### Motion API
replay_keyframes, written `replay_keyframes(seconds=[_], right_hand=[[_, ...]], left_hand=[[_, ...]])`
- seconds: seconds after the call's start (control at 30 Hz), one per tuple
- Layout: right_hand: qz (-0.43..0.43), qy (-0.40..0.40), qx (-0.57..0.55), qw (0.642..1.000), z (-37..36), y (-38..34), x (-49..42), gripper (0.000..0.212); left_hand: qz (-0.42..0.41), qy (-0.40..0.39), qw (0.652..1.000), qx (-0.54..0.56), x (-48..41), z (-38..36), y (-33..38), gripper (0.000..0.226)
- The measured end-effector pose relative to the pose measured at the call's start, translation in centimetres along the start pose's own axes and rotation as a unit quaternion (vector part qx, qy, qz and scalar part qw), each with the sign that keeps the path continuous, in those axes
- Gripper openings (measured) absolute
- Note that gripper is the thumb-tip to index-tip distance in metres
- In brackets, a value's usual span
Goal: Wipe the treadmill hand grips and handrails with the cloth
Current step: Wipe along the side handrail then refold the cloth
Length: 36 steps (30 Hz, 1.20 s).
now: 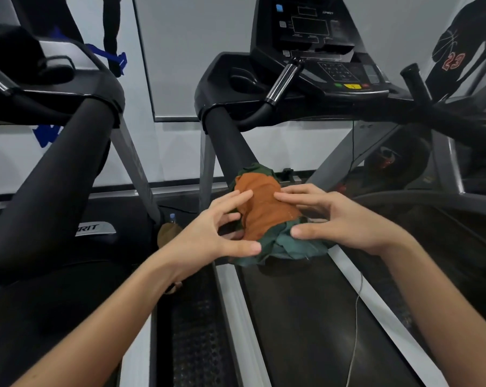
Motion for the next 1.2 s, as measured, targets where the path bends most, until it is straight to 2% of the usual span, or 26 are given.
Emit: replay_keyframes(seconds=[0.1, 0.27, 0.43, 0.53, 0.63, 0.77, 0.87, 0.97, 1.2], right_hand=[[0.011, 0.038, -0.023, 0.999, 0.1, 0.4, -1.0, 0.050], [0.043, 0.124, -0.081, 0.988, 0.4, 1.4, -4.5, 0.032], [0.053, 0.206, -0.055, 0.976, 1.4, 1.9, -9.3, 0.020], [0.044, 0.248, -0.035, 0.967, 1.6, 1.8, -11.7, 0.021], [0.031, 0.265, -0.018, 0.963, 1.5, 1.5, -12.5, 0.020], [0.056, 0.256, 0.029, 0.965, 0.8, 0.7, -9.0, 0.020], [0.072, 0.228, 0.045, 0.970, 0.0, 0.3, -5.6, 0.021], [0.059, 0.242, 0.040, 0.968, -0.4, 0.4, -5.4, 0.021], [0.036, 0.258, 0.038, 0.965, 0.6, 0.3, -10.9, 0.021]], left_hand=[[-0.035, 0.053, 0.996, -0.064, -1.0, -0.3, -0.6, 0.079], [-0.081, 0.158, 0.976, -0.126, -4.2, 0.8, -0.5, 0.050], [-0.063, 0.225, 0.964, -0.129, -8.3, 3.1, -1.0, 0.033], [-0.052, 0.265, 0.951, -0.150, -10.4, 4.1, -0.9, 0.030], [-0.041, 0.264, 0.951, -0.153, -10.8, 4.3, -0.8, 0.033], [-0.046, 0.222, 0.967, -0.119, -7.5, 3.0, -0.9, 0.040], [-0.067, 0.183, 0.967, -0.164, -5.1, 1.6, -0.7, 0.048], [-0.066, 0.164, 0.968, -0.177, -5.5, 1.7, -0.4, 0.048], [-0.044, 0.196, 0.967, -0.158, -10.0, 4.5, -1.2, 0.041]])
Point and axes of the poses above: each hand's wrist, its own x-axis away from the middle knuckle, its own z-axis out of the back of the hand, y = z × x, the point moved 2 cm from there along -x, towards the middle knuckle, and after that the axes turned 4 degrees about -x, right-handed, at the moved point
